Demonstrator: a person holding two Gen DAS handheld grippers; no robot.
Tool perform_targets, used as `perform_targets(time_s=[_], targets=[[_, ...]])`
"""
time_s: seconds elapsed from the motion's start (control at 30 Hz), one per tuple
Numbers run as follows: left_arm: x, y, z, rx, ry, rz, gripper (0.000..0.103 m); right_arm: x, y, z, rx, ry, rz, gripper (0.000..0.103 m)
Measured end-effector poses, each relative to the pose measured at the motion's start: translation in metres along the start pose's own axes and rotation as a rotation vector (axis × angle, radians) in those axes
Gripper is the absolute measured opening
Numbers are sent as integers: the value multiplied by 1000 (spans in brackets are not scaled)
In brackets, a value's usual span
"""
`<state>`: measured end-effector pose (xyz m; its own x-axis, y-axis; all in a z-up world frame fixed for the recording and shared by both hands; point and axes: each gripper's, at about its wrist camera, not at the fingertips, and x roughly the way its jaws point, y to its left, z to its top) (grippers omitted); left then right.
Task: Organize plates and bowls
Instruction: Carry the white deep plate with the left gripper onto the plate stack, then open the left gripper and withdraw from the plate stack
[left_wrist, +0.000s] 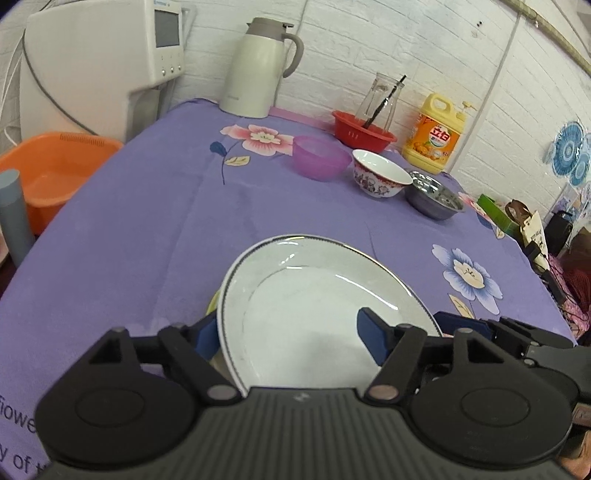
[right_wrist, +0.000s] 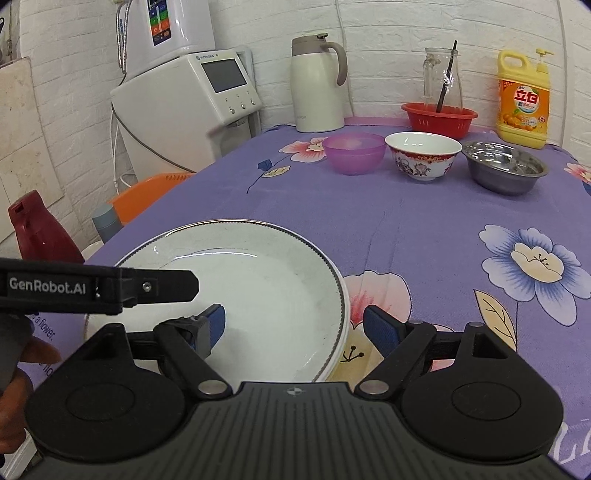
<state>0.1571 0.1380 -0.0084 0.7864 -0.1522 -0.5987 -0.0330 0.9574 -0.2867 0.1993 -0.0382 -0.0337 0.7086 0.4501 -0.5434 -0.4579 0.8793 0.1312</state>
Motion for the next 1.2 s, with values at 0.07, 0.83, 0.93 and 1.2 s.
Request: perform_targets(time_s=[0.07, 0.83, 0.93, 1.2], targets=[[0, -2, 0, 15, 6, 7, 69, -1, -3, -1, 19, -2, 4, 103], [37, -89, 45, 185, -97, 207, 75, -25, -92, 22, 105, -157, -147, 103], [50, -108, 50, 203, -96, 226, 75, -22, -124, 37, 114, -189, -204, 103], [75, -147, 64, 272, -90, 245, 75, 1, -178, 60, 113, -157, -231, 103]])
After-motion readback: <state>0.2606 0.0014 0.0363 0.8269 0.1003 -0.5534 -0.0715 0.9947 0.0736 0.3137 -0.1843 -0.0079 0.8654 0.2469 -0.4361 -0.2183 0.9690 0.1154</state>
